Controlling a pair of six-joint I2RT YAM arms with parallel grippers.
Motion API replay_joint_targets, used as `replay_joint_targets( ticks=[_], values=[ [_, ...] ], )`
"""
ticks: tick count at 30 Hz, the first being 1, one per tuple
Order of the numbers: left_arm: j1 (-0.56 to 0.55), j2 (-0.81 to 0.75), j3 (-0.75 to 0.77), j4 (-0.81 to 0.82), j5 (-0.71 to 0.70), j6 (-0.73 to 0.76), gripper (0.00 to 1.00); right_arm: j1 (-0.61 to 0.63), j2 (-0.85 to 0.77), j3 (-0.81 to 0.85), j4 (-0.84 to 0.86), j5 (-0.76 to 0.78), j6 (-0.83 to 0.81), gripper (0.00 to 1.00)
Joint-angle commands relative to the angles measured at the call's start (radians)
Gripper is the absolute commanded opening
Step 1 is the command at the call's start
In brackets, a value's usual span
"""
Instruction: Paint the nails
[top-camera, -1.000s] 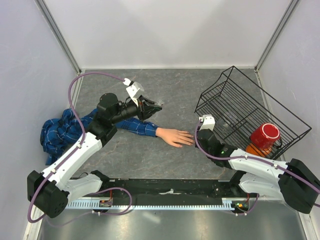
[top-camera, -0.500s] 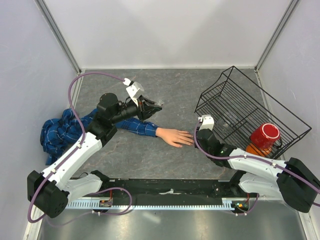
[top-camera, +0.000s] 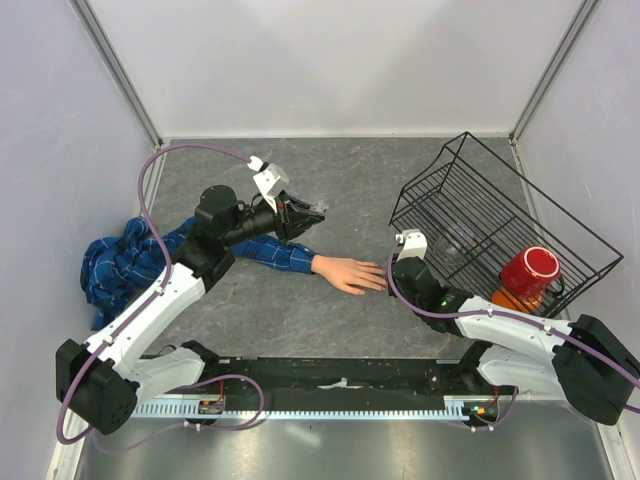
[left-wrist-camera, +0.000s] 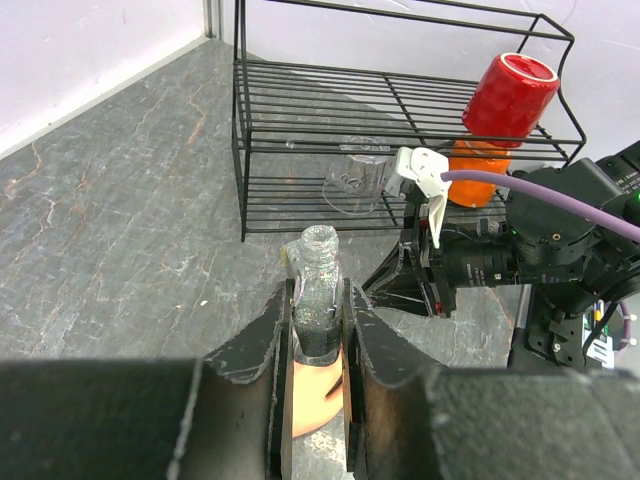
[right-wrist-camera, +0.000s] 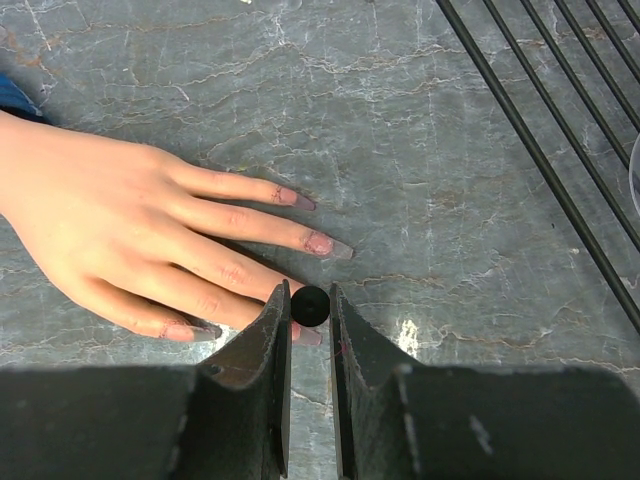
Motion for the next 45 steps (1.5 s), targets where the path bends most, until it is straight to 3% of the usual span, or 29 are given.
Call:
replay_joint_targets(
  ticks=[1, 45],
  values=[
    [0.007, 0.002, 0.026, 0.054, 0.023, -0.032, 0.02, -0.005, -0.009, 0.002, 0.044, -0.004, -0.012, 0.0],
    [0.014, 0.007, 0.031, 0.055, 0.037, -0.042, 0.02, -0.021, 0.037, 0.022, 0.041, 0.022, 0.002, 0.0]
  ],
)
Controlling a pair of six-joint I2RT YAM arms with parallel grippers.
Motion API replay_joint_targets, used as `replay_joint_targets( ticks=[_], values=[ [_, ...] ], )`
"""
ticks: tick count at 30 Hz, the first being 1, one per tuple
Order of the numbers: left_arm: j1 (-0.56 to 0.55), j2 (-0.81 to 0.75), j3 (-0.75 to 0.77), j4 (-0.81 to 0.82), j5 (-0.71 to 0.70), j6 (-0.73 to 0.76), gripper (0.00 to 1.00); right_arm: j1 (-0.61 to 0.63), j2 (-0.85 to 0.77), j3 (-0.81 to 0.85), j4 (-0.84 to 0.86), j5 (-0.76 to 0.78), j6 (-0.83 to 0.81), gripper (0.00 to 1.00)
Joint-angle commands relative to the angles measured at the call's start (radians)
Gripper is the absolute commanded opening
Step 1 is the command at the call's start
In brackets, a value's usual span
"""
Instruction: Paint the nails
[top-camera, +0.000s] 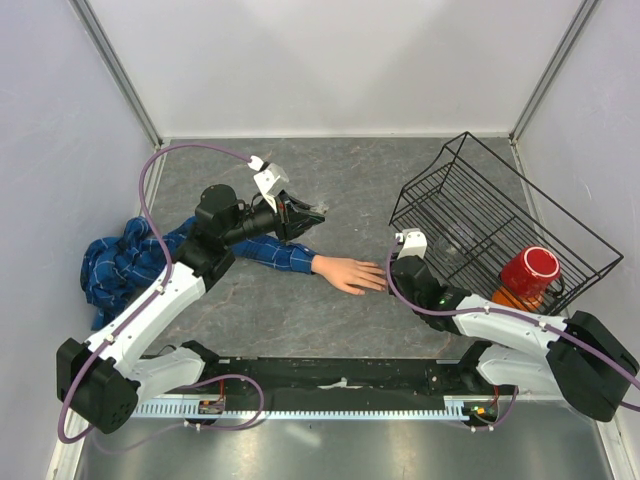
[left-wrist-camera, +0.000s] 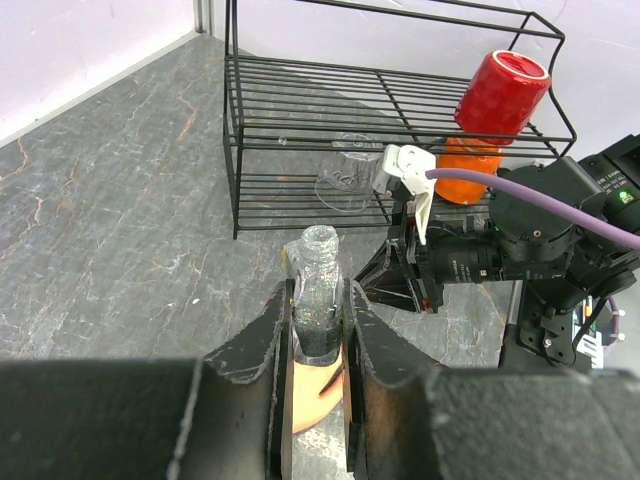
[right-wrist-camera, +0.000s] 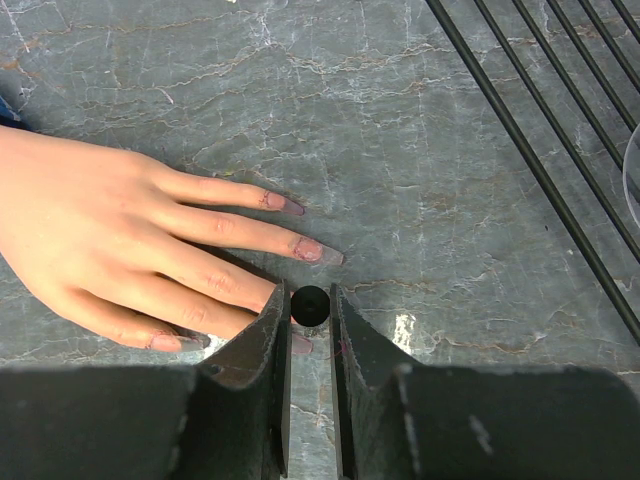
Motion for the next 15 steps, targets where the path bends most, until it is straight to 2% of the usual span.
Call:
replay_joint_targets(
  ticks=[1, 15],
  values=[
    [0.007, 0.001, 0.031, 0.055, 0.017, -0.031, 0.02, -0.005, 0.006, 0.022, 0.019, 0.021, 0.01, 0.0],
    [0.011, 0.007, 0.032, 0.056, 0.022, -0.035, 0.02, -0.005, -0.02, 0.008, 0.045, -0.032, -0.021, 0.0]
  ],
)
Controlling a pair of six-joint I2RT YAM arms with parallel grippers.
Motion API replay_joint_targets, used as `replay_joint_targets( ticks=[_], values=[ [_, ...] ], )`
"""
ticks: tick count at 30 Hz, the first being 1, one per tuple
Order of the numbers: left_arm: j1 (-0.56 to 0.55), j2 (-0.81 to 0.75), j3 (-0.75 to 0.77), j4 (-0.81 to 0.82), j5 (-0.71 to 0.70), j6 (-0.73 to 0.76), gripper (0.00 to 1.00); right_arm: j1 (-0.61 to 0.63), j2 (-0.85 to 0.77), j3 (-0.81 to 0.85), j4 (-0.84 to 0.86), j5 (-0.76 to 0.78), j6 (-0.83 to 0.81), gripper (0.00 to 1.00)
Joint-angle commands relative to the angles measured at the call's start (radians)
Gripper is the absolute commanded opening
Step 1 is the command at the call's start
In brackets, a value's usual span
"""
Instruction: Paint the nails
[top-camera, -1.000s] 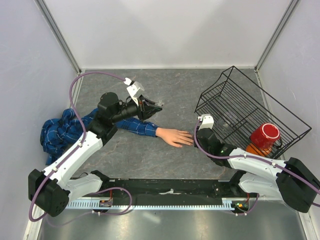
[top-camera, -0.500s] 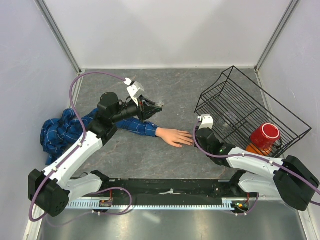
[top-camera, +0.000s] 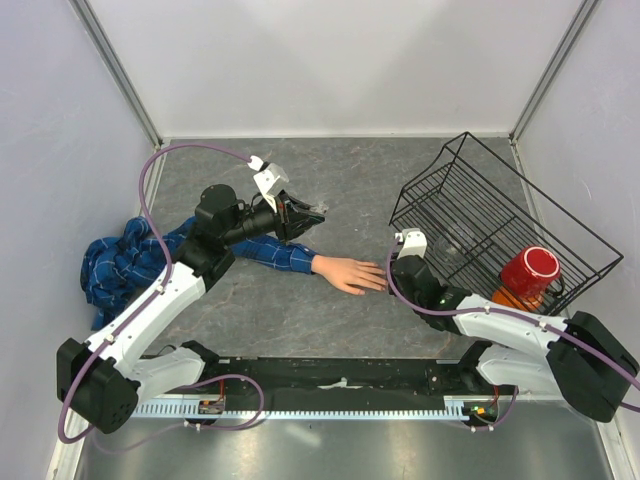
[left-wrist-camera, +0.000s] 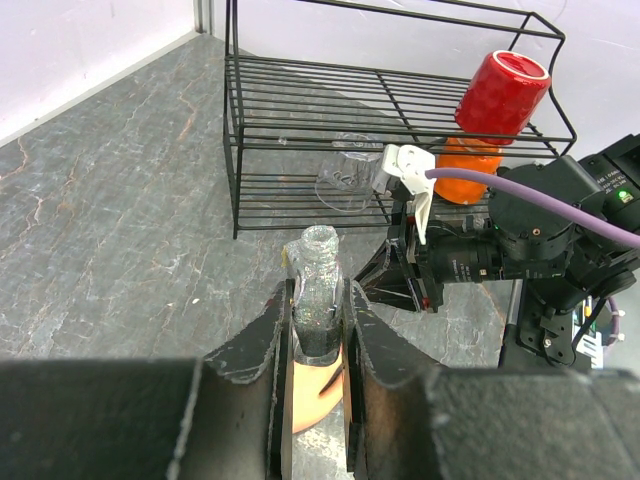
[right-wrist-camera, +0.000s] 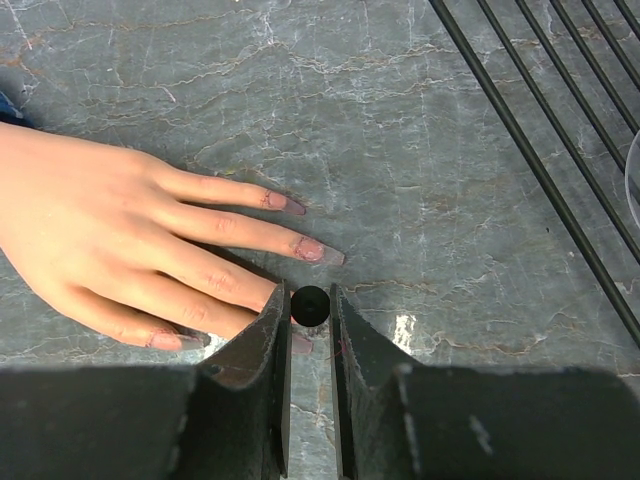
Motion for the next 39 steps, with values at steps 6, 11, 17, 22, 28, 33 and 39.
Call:
replay_joint_targets(
  ticks=[6, 11, 17, 22, 28, 33, 39],
  values=[
    [0.012, 0.011, 0.032, 0.061, 0.022, -0.04, 0.02, -0.004, -0.031, 0.0, 0.056, -0.034, -0.025, 0.0],
    [0.012, 0.011, 0.031, 0.061, 0.024, -0.04, 0.02, -0.004, -0.028, -0.004, 0.065, -0.032, -0.025, 0.0],
    [0.014, 0.013, 0.032, 0.061, 0.025, -0.042, 0.02, -0.004, -0.022, 0.0, 0.059, -0.023, -0.014, 0.0],
    [0.016, 0.011, 0.032, 0.061, 0.027, -0.042, 0.02, -0.004, -0.016, 0.01, 0.018, -0.003, 0.013, 0.0],
    [0.014, 0.013, 0.032, 0.061, 0.027, -0.043, 0.02, -0.004, -0.025, 0.008, -0.004, 0.018, 0.033, 0.0],
    [0.016, 0.014, 0.032, 0.062, 0.03, -0.045, 0.02, -0.004, -0.024, 0.005, -0.019, 0.031, 0.05, 0.0],
    [0.016, 0.013, 0.032, 0.062, 0.032, -0.047, 0.02, -0.004, -0.015, 0.01, -0.024, 0.044, 0.055, 0.0]
  ],
)
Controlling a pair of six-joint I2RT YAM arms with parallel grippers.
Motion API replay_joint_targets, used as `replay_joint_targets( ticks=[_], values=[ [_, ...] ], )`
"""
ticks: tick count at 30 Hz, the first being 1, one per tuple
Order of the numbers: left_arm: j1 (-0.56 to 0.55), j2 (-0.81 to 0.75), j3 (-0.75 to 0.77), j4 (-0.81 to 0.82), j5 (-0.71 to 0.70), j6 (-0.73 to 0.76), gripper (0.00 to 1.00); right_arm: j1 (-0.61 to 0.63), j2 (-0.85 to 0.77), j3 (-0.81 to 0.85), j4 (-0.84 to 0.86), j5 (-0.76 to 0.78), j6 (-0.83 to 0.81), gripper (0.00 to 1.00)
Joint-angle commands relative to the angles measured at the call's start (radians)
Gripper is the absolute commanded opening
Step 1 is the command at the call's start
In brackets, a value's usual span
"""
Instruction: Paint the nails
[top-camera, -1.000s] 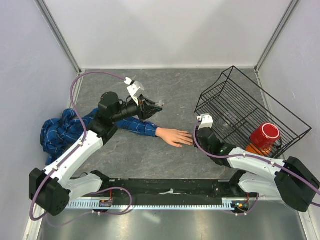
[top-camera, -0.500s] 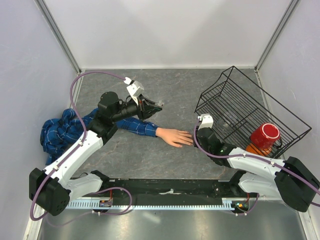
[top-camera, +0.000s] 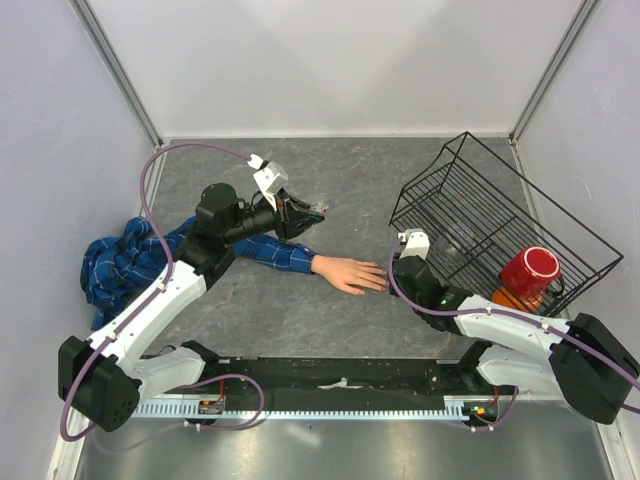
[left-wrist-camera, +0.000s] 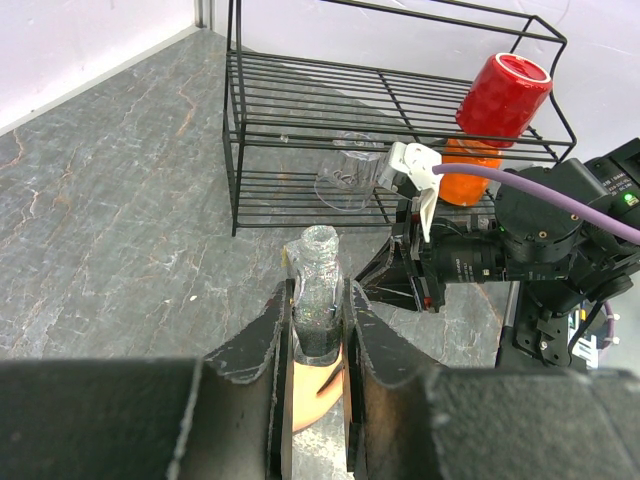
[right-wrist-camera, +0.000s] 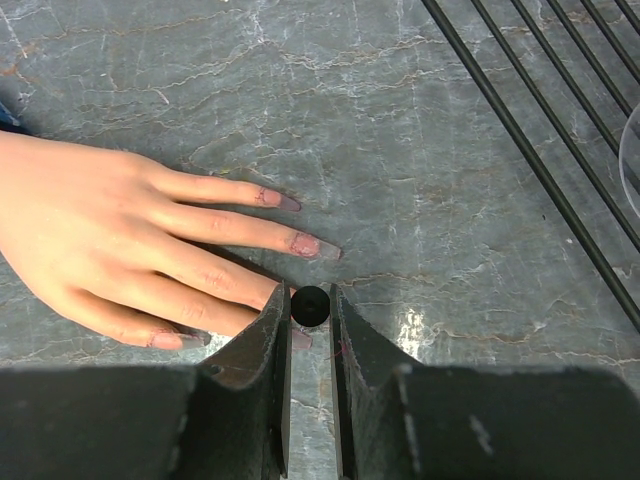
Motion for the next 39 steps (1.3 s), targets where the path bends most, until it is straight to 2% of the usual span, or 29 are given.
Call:
replay_joint_targets(
  ticks=[1, 18, 31, 39],
  values=[
    [0.004, -0.002, 0.032, 0.054, 0.025, -0.026, 0.02, -0.001, 0.002, 0.01, 0.0, 0.035, 0.02, 0.0],
    [0.004, -0.002, 0.032, 0.054, 0.029, -0.029, 0.02, -0.001, 0.019, 0.02, -0.009, 0.043, 0.025, 0.0],
    [0.004, 0.001, 0.034, 0.056, 0.031, -0.029, 0.02, -0.003, -0.02, -0.006, 0.053, -0.04, -0.031, 0.0],
    [0.005, 0.004, 0.034, 0.056, 0.032, -0.032, 0.02, -0.003, -0.024, -0.007, 0.045, -0.023, -0.018, 0.0]
  ],
)
